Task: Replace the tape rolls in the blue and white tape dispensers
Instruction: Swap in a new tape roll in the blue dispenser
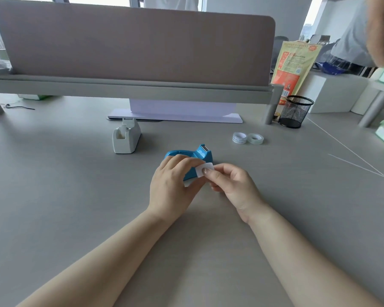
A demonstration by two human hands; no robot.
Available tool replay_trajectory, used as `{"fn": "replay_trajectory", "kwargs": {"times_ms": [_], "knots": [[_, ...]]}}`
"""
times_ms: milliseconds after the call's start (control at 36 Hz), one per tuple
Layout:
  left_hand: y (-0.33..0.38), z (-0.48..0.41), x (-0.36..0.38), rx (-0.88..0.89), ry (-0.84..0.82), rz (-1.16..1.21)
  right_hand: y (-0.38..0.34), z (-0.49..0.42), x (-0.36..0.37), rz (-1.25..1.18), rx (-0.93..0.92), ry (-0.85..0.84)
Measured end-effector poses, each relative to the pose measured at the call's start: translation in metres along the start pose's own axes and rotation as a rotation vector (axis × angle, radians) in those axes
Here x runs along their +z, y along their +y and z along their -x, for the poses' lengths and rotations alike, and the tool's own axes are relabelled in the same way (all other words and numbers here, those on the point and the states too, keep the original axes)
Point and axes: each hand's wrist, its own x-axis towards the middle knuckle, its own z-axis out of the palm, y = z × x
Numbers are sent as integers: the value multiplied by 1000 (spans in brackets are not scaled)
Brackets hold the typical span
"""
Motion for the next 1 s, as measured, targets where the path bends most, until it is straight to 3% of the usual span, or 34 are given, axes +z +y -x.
{"fn": "replay_trajectory", "kwargs": {"times_ms": [556, 1000], "knots": [[-2, -3, -8, 21, -98, 122, -3, 0, -5, -42, 9, -63], [-2, -2, -6, -25, -78, 69, -6, 2, -6, -90, 13, -121]]}}
